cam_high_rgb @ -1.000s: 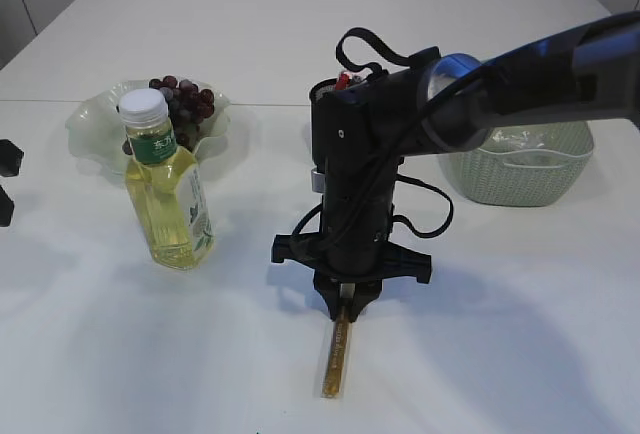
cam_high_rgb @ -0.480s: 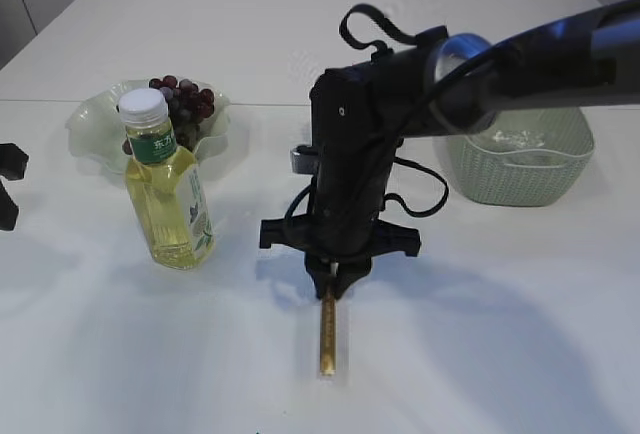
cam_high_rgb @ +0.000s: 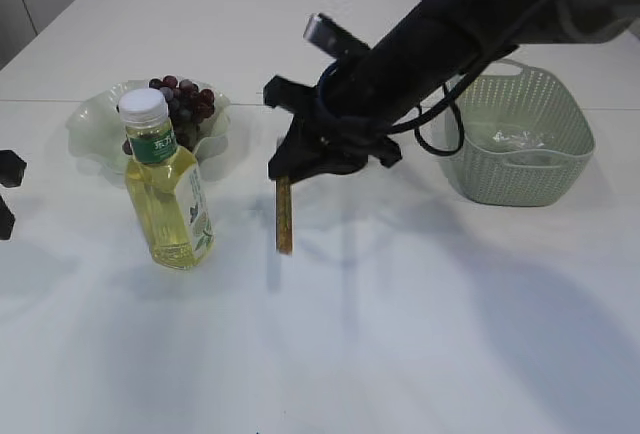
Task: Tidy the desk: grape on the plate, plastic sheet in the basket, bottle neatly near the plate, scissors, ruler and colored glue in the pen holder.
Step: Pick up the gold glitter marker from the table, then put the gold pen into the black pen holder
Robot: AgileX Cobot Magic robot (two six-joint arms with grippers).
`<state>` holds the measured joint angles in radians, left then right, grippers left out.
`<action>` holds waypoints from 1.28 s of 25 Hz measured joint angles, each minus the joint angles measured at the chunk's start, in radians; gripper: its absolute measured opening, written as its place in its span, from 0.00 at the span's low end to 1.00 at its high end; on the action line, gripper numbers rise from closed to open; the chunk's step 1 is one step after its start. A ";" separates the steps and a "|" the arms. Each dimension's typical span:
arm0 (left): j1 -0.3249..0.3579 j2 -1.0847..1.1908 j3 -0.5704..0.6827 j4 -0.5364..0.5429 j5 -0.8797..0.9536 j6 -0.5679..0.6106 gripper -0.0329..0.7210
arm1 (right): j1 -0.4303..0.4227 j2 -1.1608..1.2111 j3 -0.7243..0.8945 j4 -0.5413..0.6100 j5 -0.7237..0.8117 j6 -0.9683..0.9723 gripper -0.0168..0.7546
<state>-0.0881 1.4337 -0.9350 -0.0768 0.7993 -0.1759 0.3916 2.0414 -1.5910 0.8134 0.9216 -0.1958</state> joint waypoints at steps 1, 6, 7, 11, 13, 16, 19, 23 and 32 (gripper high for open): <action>0.000 0.000 0.000 0.000 0.005 0.000 0.36 | -0.020 -0.005 -0.001 0.055 0.000 -0.060 0.19; 0.000 0.000 0.000 0.000 0.039 0.000 0.36 | -0.123 -0.009 -0.002 0.383 -0.008 -0.404 0.19; 0.000 0.000 0.000 0.000 0.046 0.000 0.36 | -0.141 -0.009 -0.002 0.445 -0.013 -0.477 0.19; 0.000 0.000 0.000 0.000 0.060 0.000 0.36 | -0.189 -0.009 -0.002 0.619 -0.039 -0.767 0.19; 0.000 0.000 0.000 0.000 0.067 0.000 0.36 | -0.198 -0.009 -0.002 0.679 -0.076 -0.888 0.19; 0.000 0.000 0.000 0.000 0.079 0.000 0.36 | -0.204 -0.009 -0.002 0.750 -0.146 -1.087 0.19; 0.000 0.000 0.000 -0.001 0.081 0.000 0.36 | -0.204 -0.009 -0.002 0.828 -0.214 -1.292 0.19; 0.000 0.000 0.000 -0.005 0.081 0.000 0.36 | -0.204 -0.009 -0.003 0.940 -0.308 -1.552 0.19; 0.000 0.000 0.000 -0.021 0.065 0.000 0.36 | -0.204 0.071 -0.132 0.972 -0.356 -1.702 0.19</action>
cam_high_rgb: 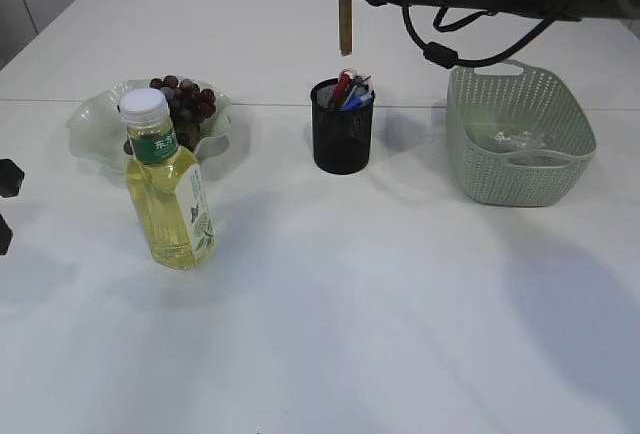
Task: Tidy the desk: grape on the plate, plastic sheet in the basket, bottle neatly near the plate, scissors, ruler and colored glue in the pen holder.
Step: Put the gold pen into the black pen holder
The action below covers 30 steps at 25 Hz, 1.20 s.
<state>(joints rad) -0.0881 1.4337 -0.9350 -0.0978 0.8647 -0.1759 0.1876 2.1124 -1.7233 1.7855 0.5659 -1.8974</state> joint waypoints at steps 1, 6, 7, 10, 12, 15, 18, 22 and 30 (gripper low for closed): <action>0.000 0.000 0.000 0.000 -0.001 0.000 0.36 | 0.000 0.016 -0.015 0.002 0.000 -0.001 0.19; 0.000 0.000 0.000 0.000 -0.003 0.000 0.36 | 0.000 0.062 -0.049 0.002 0.002 -0.004 0.19; 0.000 0.000 0.000 0.000 -0.005 0.000 0.36 | 0.000 0.069 -0.049 0.002 0.002 -0.004 0.19; 0.000 0.000 0.000 0.000 -0.005 0.000 0.36 | 0.000 0.097 -0.049 0.002 0.018 -0.004 0.19; 0.000 0.000 0.000 0.000 -0.005 0.000 0.36 | 0.000 0.106 -0.049 0.002 0.027 -0.004 0.19; 0.000 0.000 0.000 0.000 -0.007 0.000 0.36 | 0.000 0.109 -0.053 0.002 0.031 -0.004 0.19; 0.000 0.000 0.000 0.000 -0.007 0.000 0.36 | 0.000 0.117 -0.057 0.004 0.060 -0.004 0.19; 0.000 0.000 0.000 0.000 -0.007 0.000 0.36 | 0.000 0.125 -0.056 0.006 0.083 -0.004 0.19; 0.000 0.000 0.000 0.000 -0.007 0.000 0.36 | 0.000 0.137 -0.095 0.002 0.121 -0.004 0.18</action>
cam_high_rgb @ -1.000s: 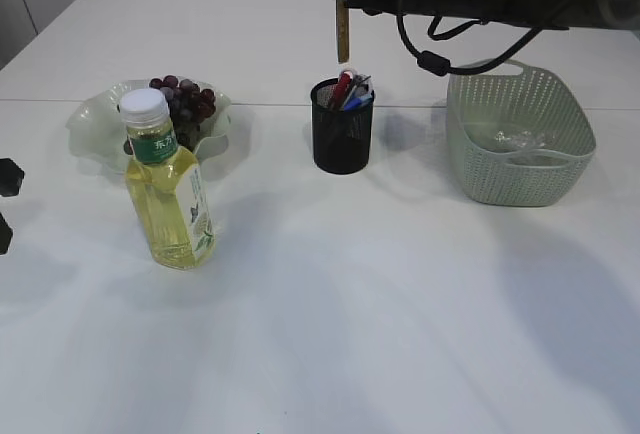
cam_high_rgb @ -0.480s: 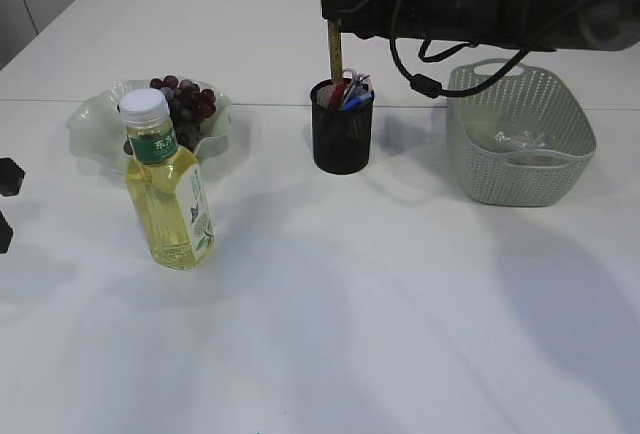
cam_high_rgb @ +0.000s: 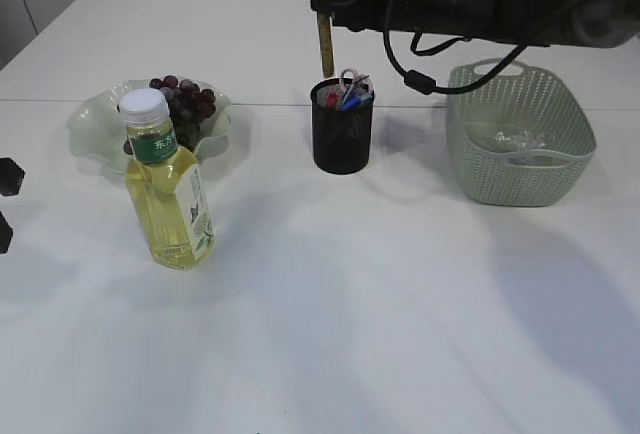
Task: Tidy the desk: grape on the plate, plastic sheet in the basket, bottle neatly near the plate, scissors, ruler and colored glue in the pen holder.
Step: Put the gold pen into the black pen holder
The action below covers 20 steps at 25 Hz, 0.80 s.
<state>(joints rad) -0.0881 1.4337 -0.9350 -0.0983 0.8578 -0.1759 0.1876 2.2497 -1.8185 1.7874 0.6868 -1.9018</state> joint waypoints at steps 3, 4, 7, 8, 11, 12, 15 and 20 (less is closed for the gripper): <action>0.000 0.000 0.000 0.000 0.000 0.000 0.36 | 0.000 0.000 -0.036 0.000 0.006 -0.002 0.18; 0.000 0.000 0.000 -0.002 0.000 0.000 0.36 | 0.000 0.000 -0.041 0.000 0.006 -0.002 0.18; 0.000 0.000 0.000 -0.002 0.000 0.000 0.36 | 0.000 0.004 -0.049 0.000 -0.014 -0.002 0.18; 0.000 0.000 0.000 -0.002 0.000 0.000 0.36 | 0.000 0.011 -0.049 0.000 -0.017 -0.002 0.18; 0.000 0.000 0.000 -0.002 0.000 0.000 0.36 | 0.000 0.037 -0.051 0.000 -0.023 -0.006 0.18; 0.000 0.000 0.000 -0.002 0.000 0.000 0.36 | 0.000 0.047 -0.051 0.000 -0.028 -0.013 0.18; 0.000 0.000 0.000 -0.002 0.000 0.000 0.36 | 0.000 0.073 -0.051 0.000 -0.054 -0.036 0.18; 0.000 0.000 0.000 -0.002 0.000 0.000 0.36 | 0.000 0.092 -0.051 0.000 -0.075 -0.054 0.20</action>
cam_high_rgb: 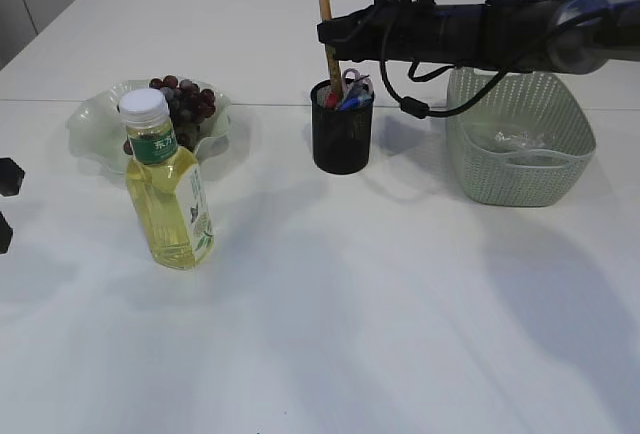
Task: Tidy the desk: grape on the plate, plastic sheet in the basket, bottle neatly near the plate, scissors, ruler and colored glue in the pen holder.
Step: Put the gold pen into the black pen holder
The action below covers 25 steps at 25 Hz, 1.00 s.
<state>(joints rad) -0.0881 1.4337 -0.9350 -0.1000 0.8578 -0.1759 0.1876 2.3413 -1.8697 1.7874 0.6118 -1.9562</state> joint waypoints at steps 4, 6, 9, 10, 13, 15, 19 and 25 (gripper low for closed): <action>0.000 0.000 0.000 0.000 0.000 0.000 0.36 | 0.000 0.004 0.000 0.000 0.002 -0.001 0.31; 0.000 0.000 0.000 0.000 0.000 0.000 0.36 | 0.000 0.008 0.000 0.000 0.011 -0.001 0.44; 0.000 0.000 0.000 0.000 0.000 0.000 0.36 | 0.000 0.009 0.000 0.000 0.038 -0.001 0.55; 0.000 0.000 0.000 0.000 0.000 0.000 0.36 | 0.000 0.009 0.000 0.000 0.045 0.007 0.57; 0.000 0.000 0.000 0.000 0.000 0.000 0.36 | 0.000 -0.006 0.000 -0.014 0.027 0.133 0.59; 0.000 0.000 0.000 0.000 0.000 0.000 0.36 | 0.000 -0.039 0.000 -0.100 -0.010 0.277 0.59; 0.000 0.000 0.000 0.000 0.000 0.000 0.36 | 0.000 -0.152 0.000 -0.470 -0.030 0.666 0.59; 0.000 0.000 0.000 0.000 0.000 0.000 0.36 | 0.000 -0.330 0.000 -1.198 0.176 1.395 0.57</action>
<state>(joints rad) -0.0881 1.4337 -0.9350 -0.1000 0.8578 -0.1759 0.1876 2.0113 -1.8697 0.5890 0.7873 -0.5608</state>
